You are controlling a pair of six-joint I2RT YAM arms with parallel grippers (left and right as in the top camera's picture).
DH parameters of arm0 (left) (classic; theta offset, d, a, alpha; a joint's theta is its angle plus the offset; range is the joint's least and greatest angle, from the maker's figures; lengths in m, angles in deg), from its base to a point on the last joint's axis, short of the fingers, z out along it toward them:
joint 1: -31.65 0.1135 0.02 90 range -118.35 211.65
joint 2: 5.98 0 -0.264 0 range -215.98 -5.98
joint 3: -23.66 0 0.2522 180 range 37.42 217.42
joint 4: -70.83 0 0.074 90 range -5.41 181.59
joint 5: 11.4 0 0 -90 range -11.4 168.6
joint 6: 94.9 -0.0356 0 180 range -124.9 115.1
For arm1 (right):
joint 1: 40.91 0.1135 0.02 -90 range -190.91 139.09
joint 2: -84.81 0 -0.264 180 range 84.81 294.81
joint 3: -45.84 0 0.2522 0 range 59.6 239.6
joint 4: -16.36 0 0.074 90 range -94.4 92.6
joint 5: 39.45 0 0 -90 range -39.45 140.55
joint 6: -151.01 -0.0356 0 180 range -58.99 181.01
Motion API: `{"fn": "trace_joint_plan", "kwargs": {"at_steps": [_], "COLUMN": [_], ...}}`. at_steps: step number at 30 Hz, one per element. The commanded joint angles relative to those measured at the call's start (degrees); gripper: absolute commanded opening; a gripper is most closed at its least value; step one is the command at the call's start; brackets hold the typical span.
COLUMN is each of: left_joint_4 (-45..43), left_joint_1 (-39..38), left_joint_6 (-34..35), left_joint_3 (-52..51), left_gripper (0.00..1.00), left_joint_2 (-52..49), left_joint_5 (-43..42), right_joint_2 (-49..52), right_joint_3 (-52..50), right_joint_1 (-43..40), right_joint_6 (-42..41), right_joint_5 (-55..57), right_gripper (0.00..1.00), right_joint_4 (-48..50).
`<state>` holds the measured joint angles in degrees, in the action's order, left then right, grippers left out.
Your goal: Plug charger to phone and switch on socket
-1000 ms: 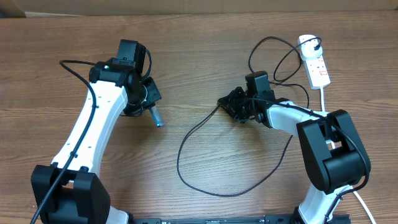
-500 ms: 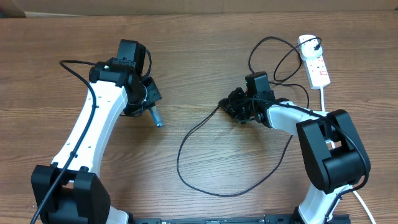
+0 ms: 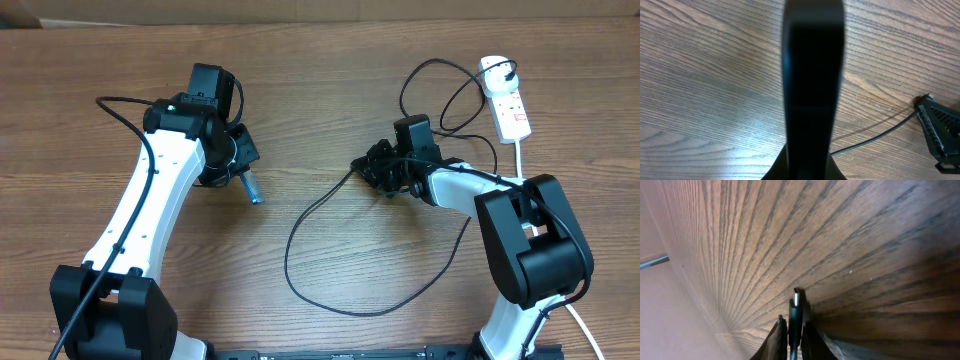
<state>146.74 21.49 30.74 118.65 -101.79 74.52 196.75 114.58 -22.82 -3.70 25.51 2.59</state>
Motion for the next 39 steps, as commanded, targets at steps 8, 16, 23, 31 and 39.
{"fn": "trace_joint_plan", "kwargs": {"at_steps": [8, 16, 23, 31, 39], "left_joint_4": [-0.26, -2.64, -2.86, -5.95, -6.69], "left_joint_1": [0.00, 0.00, 1.99, 13.35, 16.87], "left_joint_6": [0.11, -4.70, -14.82, -16.41, -17.05], "left_joint_3": [0.24, 0.37, 5.25, 11.08, 11.06], "left_gripper": [0.04, 0.04, 0.04, 0.04, 0.04], "left_joint_2": [0.17, 0.26, 2.10, 3.39, 3.34], "left_joint_5": [-0.52, -9.33, -23.89, -57.18, -74.23], "right_joint_2": [0.81, -1.18, -7.58, -10.40, -13.51], "right_joint_3": [0.11, 0.20, 0.20, 0.20, 0.20], "right_joint_1": [0.15, 0.15, 0.15, 0.57, 2.60], "right_joint_6": [0.46, 3.80, 17.40, 24.55, 22.73], "right_joint_5": [-1.01, -9.53, -32.44, -62.64, -64.87], "right_gripper": [0.04, 0.04, 0.04, 0.04, 0.04], "right_joint_4": [0.52, 2.49, 0.70, 0.90, 1.27]}}
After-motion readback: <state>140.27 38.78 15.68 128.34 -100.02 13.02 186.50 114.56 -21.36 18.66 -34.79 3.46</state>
